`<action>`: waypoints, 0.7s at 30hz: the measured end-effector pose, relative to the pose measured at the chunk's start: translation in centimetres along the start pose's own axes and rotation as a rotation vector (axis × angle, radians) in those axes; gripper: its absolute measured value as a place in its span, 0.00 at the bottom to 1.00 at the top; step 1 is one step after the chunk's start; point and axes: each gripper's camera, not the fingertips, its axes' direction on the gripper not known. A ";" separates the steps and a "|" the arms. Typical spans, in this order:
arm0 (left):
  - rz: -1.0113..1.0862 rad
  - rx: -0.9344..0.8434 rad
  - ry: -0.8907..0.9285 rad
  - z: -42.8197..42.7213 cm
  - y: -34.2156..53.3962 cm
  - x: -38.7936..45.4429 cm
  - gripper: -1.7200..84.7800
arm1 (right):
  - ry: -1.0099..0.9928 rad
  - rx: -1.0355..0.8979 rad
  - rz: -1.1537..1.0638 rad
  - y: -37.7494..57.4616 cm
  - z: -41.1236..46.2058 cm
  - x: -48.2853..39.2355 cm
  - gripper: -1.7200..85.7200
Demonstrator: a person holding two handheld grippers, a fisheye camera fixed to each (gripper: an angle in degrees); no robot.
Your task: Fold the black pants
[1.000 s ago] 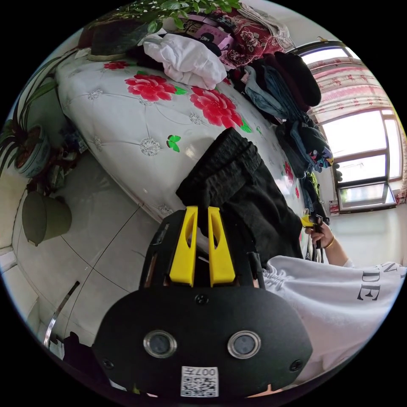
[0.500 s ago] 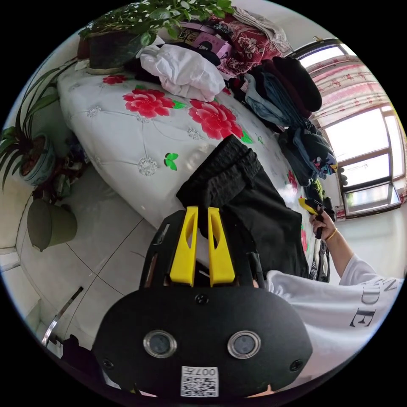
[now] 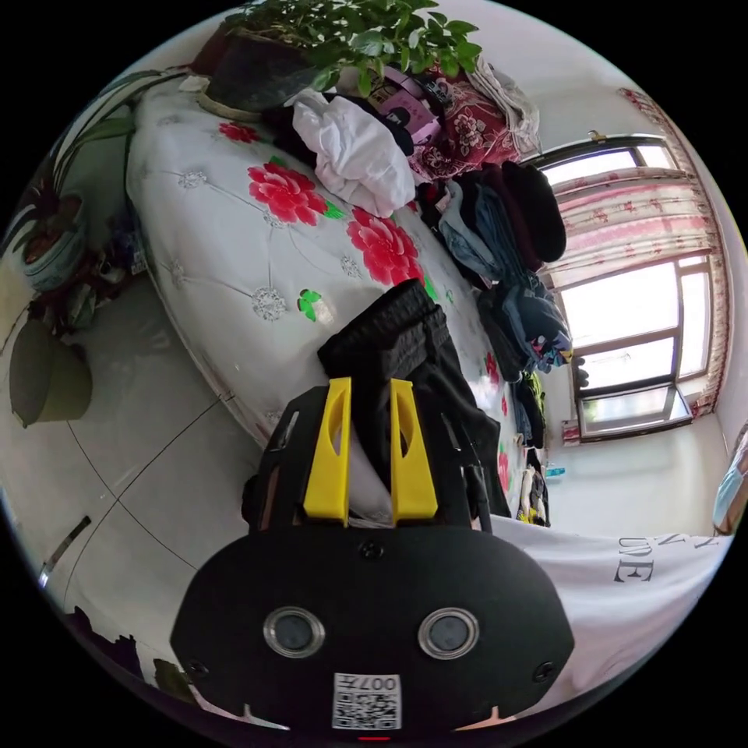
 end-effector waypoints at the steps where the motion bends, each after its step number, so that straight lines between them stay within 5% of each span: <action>1: 0.002 0.009 -0.006 -0.6 -0.1 -0.1 0.11 | 0.095 0.121 0.085 2.1 -3.9 2.7 0.11; 5: -0.049 0.018 0.057 -0.9 -0.4 -1.0 0.12 | 0.286 0.421 0.403 9.0 -13.1 11.2 0.13; 15: -0.096 0.047 0.042 -0.7 -0.4 -1.7 0.15 | 0.102 0.475 0.590 12.7 -9.4 16.2 0.07; 18: -0.096 0.066 0.050 -1.4 -0.1 -2.5 0.16 | -0.001 0.504 0.416 10.5 -9.6 12.0 0.04; 21: -0.097 0.064 0.042 -1.3 0.6 -3.7 0.17 | -0.015 0.386 -0.001 6.7 -9.0 1.6 0.03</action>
